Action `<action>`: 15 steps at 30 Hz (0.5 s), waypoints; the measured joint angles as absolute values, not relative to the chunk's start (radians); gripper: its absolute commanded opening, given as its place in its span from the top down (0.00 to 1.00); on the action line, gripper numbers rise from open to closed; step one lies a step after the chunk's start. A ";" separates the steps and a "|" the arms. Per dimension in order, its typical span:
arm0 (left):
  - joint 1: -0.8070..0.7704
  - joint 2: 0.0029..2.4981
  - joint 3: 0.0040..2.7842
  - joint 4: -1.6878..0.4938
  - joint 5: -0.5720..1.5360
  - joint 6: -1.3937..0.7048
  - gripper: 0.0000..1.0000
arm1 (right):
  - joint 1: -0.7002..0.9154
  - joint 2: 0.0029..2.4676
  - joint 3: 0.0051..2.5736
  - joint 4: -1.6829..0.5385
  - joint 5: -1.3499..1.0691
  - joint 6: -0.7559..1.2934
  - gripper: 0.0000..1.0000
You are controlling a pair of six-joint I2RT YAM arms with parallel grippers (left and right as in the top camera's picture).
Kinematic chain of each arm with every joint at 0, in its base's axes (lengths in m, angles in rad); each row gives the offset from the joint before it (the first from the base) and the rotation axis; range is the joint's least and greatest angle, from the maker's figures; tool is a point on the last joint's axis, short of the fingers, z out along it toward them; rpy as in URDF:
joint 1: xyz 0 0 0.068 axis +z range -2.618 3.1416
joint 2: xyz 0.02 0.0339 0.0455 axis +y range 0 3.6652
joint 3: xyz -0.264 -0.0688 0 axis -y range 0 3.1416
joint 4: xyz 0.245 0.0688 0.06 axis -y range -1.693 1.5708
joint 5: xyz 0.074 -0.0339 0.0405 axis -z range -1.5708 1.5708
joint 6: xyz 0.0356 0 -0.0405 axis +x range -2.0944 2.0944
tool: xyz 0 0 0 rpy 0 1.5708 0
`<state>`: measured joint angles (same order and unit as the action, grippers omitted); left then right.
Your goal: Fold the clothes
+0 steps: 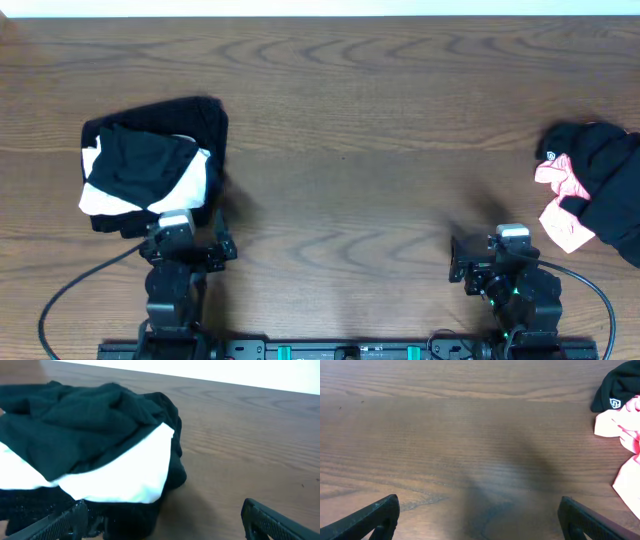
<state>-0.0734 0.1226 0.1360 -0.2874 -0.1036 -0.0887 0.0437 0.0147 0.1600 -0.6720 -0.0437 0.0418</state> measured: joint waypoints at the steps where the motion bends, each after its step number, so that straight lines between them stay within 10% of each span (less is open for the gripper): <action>1: -0.073 0.101 0.119 -0.287 -0.103 -0.089 0.02 | 0.044 0.015 0.160 -0.672 -0.044 0.042 0.01; 15: -0.089 0.011 0.112 -0.278 -0.100 -0.089 0.02 | 0.044 0.015 0.160 -0.672 -0.044 0.042 0.01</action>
